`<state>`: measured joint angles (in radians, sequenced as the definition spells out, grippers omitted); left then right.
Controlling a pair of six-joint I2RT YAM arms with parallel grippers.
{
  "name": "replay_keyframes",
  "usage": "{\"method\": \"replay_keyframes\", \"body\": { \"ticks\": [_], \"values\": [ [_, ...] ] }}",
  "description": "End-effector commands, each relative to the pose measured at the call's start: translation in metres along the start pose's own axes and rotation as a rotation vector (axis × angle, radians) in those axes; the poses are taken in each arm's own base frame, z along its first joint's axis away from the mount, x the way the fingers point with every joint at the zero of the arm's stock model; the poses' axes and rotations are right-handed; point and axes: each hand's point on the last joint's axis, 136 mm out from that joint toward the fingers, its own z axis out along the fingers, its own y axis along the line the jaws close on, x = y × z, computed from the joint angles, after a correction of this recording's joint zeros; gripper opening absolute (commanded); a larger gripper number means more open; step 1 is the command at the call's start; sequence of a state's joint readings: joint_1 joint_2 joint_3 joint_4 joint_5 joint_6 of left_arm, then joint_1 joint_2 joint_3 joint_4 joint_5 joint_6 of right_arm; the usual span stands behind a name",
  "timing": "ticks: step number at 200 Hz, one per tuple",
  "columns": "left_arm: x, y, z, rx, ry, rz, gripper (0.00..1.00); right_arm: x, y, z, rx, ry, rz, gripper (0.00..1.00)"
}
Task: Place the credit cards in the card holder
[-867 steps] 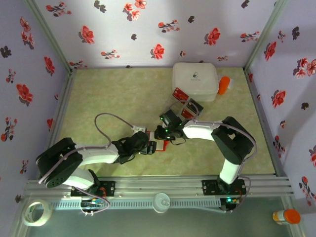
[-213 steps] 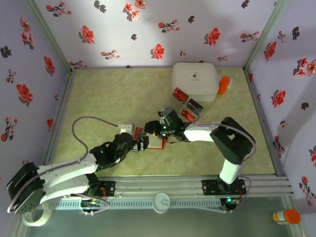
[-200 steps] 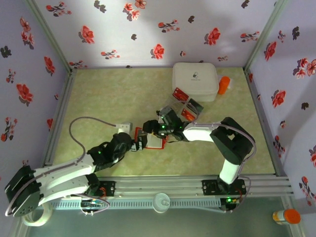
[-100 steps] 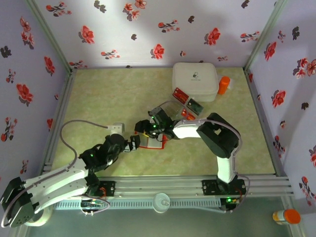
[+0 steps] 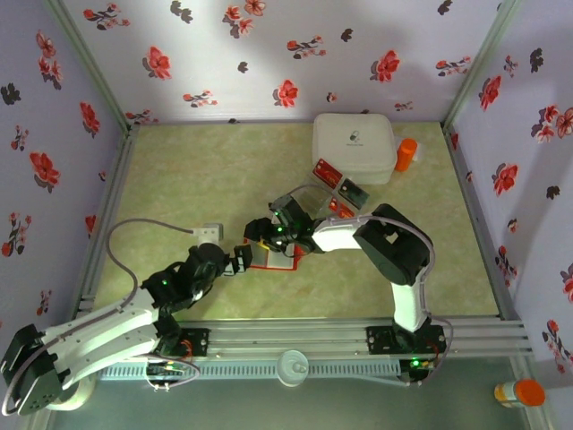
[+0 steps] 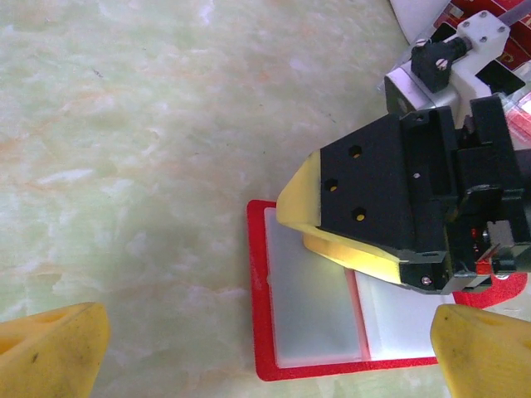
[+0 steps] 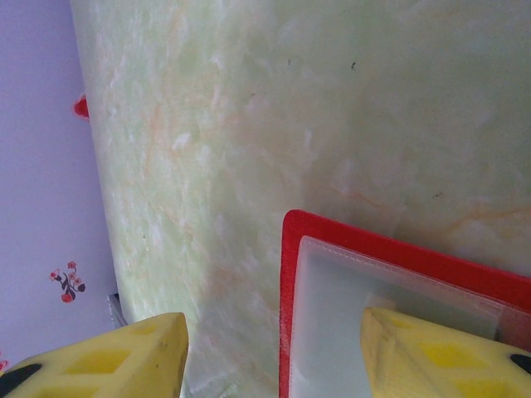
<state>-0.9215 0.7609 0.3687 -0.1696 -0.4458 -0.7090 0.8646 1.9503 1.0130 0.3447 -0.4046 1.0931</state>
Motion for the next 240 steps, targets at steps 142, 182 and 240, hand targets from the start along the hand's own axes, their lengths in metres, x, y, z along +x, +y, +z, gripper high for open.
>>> {"method": "replay_keyframes", "body": {
  "ticks": [142, 182, 240],
  "values": [
    [0.001, -0.010, 0.041, -0.032, 0.050, 0.056, 1.00, -0.031, 0.011, -0.091, 0.050, -0.157, -0.068, 0.57],
    [0.000, -0.032, 0.075, -0.041, 0.124, 0.146, 1.00, -0.033, -0.005, -0.124, 0.157, -0.222, -0.110, 0.57],
    [0.024, 0.005, 0.090, -0.184, 0.226, 0.133, 1.00, -0.018, -0.058, -0.159, 0.430, -0.224, -0.189, 0.57]
  ]
}}
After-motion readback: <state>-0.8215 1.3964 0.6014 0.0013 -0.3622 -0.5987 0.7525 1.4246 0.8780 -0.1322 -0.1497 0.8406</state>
